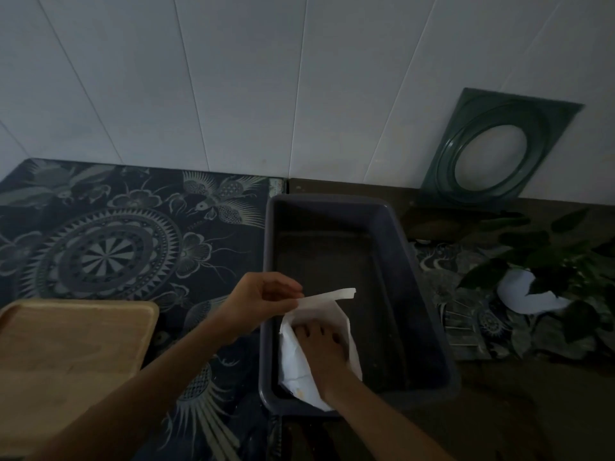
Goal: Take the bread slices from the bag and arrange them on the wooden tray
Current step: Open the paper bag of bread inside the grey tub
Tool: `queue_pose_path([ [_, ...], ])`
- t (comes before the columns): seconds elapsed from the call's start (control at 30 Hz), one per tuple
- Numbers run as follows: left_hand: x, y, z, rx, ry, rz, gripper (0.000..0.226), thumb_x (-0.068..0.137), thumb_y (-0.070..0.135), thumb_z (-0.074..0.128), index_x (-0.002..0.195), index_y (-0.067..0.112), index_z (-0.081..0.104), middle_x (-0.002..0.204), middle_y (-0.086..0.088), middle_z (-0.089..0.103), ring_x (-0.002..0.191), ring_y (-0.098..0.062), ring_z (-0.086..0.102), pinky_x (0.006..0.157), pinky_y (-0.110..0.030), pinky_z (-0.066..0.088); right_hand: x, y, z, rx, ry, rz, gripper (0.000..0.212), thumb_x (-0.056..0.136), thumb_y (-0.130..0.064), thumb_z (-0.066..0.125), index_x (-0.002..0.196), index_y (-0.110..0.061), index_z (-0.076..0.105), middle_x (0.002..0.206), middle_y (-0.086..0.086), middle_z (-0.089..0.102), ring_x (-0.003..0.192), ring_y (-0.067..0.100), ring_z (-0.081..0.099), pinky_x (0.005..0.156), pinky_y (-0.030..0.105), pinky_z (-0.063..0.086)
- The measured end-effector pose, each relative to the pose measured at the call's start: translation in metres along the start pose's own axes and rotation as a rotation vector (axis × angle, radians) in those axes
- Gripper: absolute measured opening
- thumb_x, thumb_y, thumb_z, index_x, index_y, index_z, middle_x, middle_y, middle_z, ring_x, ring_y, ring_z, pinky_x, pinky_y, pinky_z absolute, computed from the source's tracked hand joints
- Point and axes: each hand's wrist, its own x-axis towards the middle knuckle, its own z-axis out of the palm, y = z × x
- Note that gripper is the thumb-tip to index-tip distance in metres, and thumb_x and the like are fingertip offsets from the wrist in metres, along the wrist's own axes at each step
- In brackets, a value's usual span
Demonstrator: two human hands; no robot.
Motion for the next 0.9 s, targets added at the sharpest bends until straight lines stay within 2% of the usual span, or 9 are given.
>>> queue_pose_path([
  [0.1,-0.002,0.001,0.000,0.024,0.002,0.024,0.024,0.083,-0.004,0.077,0.105,0.004,0.075,0.097,-0.011,0.081,0.092,-0.021,0.078,0.080,-0.024,0.062,0.007,-0.001,0.010,0.033,0.016,0.012,0.067,0.102,-0.029,0.062,0.156,-0.009,0.027,0.159,0.018,0.037,0.144,0.035,0.040,0.121,0.050,0.031],
  [0.23,-0.004,0.001,0.000,0.058,0.010,0.036,0.023,0.083,-0.003,0.077,0.105,0.005,0.076,0.096,-0.010,0.081,0.090,-0.018,0.078,0.079,-0.021,0.061,0.011,-0.001,0.019,0.061,0.075,0.014,0.070,0.098,-0.032,0.067,0.155,-0.014,0.030,0.157,0.015,0.041,0.142,0.035,0.042,0.120,0.052,0.032],
  [0.43,-0.006,0.003,0.004,0.115,0.016,0.059,0.021,0.084,0.001,0.078,0.103,0.008,0.077,0.095,-0.006,0.081,0.090,-0.016,0.078,0.080,-0.021,0.061,0.007,0.000,0.024,0.003,0.116,0.038,0.066,0.099,-0.027,0.065,0.153,-0.011,0.032,0.152,0.019,0.045,0.137,0.039,0.047,0.115,0.054,0.037],
  [0.63,-0.007,0.004,0.005,0.119,0.028,0.054,0.020,0.083,0.003,0.079,0.101,0.011,0.078,0.094,-0.002,0.081,0.090,-0.014,0.078,0.079,-0.018,0.060,0.000,0.005,0.015,0.048,0.155,0.019,0.059,0.100,-0.031,0.062,0.151,-0.014,0.037,0.152,0.013,0.046,0.138,0.032,0.046,0.118,0.049,0.033],
  [0.7,-0.006,0.005,0.006,0.121,0.025,0.060,0.020,0.083,0.003,0.080,0.100,0.013,0.078,0.094,-0.002,0.082,0.090,-0.014,0.078,0.080,-0.020,0.061,-0.005,0.007,0.007,0.067,0.182,0.016,0.049,0.100,-0.034,0.060,0.143,-0.014,0.045,0.145,0.011,0.053,0.132,0.030,0.052,0.115,0.047,0.037],
  [0.8,-0.004,0.006,0.006,0.142,0.032,0.060,0.020,0.082,0.005,0.081,0.097,0.019,0.079,0.093,0.000,0.082,0.090,-0.014,0.078,0.081,-0.021,0.061,-0.011,0.006,-0.008,-0.021,0.216,0.018,0.039,0.098,-0.037,0.058,0.128,-0.012,0.056,0.129,0.012,0.064,0.116,0.030,0.061,0.105,0.047,0.046],
  [0.9,-0.001,0.008,0.006,0.183,0.046,0.044,0.022,0.081,0.010,0.082,0.094,0.027,0.078,0.093,0.004,0.082,0.090,-0.011,0.078,0.078,-0.021,0.062,-0.018,0.006,-0.019,-0.112,0.214,0.035,0.044,0.100,-0.034,0.056,0.136,-0.010,0.049,0.135,0.015,0.059,0.122,0.033,0.057,0.107,0.047,0.042],
])
